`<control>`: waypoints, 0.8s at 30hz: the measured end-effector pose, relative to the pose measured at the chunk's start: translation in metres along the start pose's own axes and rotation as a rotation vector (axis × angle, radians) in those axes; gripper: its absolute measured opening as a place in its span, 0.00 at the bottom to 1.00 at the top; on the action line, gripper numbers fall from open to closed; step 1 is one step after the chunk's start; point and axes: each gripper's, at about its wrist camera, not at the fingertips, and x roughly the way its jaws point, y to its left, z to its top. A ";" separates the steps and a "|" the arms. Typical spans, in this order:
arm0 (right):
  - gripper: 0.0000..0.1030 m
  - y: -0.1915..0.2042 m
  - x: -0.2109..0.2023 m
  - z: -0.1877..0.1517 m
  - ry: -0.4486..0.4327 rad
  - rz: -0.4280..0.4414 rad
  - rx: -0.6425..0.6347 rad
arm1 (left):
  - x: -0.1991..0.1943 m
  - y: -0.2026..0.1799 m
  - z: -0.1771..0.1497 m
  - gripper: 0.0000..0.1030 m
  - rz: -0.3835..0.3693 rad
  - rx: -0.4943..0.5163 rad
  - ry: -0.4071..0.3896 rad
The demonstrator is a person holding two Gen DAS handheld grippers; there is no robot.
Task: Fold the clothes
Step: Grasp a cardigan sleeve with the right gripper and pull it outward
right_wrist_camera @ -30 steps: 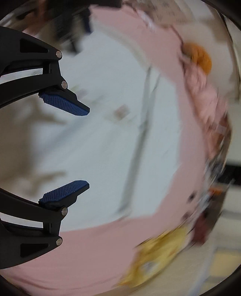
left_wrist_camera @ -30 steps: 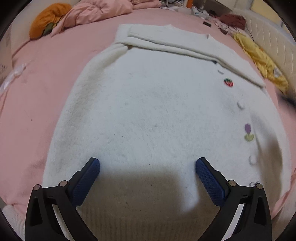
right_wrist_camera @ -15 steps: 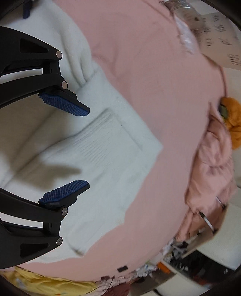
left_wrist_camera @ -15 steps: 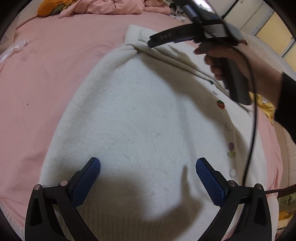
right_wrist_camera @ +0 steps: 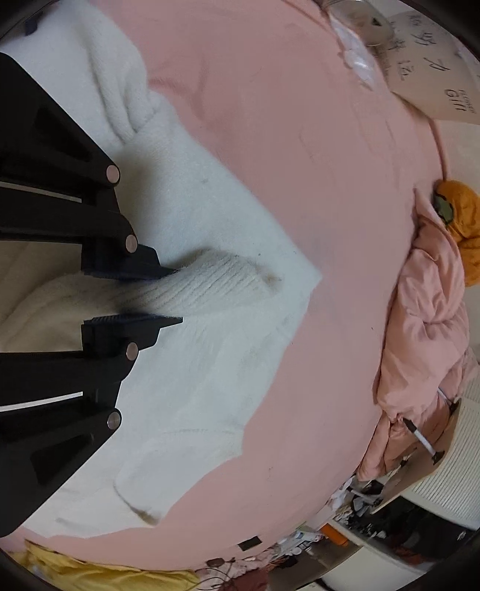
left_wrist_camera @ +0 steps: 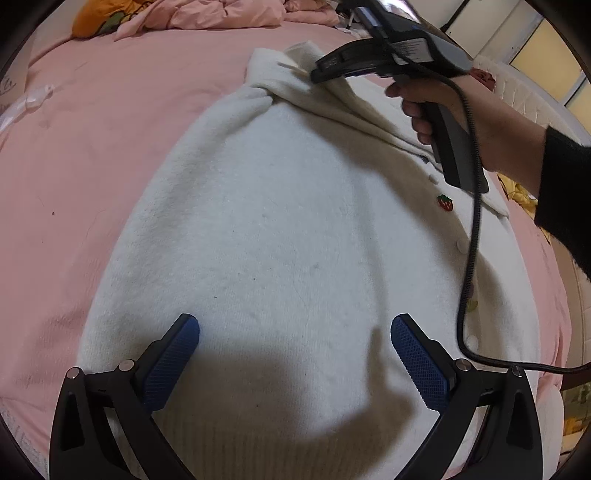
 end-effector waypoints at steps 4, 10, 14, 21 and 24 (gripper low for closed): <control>0.14 -0.034 -0.022 -0.002 -0.060 0.007 0.156 | -0.002 0.006 0.002 1.00 0.002 0.007 0.001; 0.13 -0.125 -0.080 -0.031 -0.121 -0.142 0.296 | 0.002 -0.005 -0.001 1.00 0.056 0.065 0.004; 0.13 -0.212 -0.127 -0.082 -0.104 -0.295 0.382 | 0.007 -0.016 -0.005 1.00 0.124 0.134 0.008; 0.13 -0.357 -0.221 -0.209 -0.053 -0.559 0.543 | -0.003 -0.010 -0.013 1.00 0.125 0.124 -0.020; 0.13 -0.404 -0.249 -0.264 -0.016 -0.632 0.593 | -0.004 -0.012 -0.016 1.00 0.152 0.144 -0.033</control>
